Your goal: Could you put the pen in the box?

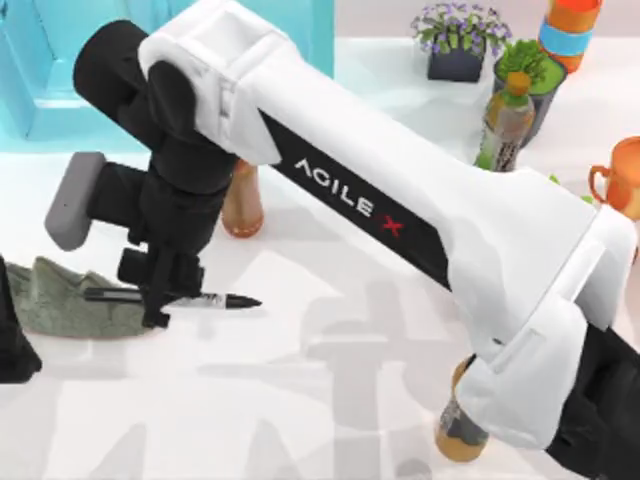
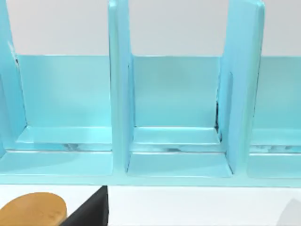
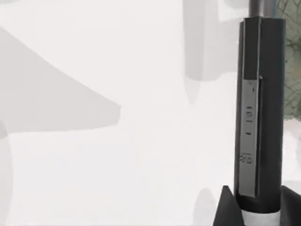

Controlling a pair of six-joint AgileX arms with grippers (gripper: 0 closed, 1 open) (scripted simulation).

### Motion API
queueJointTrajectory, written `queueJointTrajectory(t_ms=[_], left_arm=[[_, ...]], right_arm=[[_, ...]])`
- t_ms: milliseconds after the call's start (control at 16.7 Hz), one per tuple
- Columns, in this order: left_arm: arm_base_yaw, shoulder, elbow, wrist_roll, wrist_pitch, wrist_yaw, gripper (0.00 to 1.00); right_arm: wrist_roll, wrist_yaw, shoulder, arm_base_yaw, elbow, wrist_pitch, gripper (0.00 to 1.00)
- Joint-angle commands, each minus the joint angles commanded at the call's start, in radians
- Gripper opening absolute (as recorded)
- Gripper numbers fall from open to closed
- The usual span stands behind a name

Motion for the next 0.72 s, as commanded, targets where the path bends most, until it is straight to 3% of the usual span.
queueJointTrajectory(t_ms=[420,720], left_arm=[[0.0,0.0,0.0,0.0,0.0,0.0,1.0],[0.0,0.0,0.0,0.0,0.0,0.0,1.0]], right_arm=[[0.034,0.021,-0.034,-0.037,-0.026,-0.011,0.0],[0.298,0.167,-0.234,-0.27,-0.208,-0.055,0.0]])
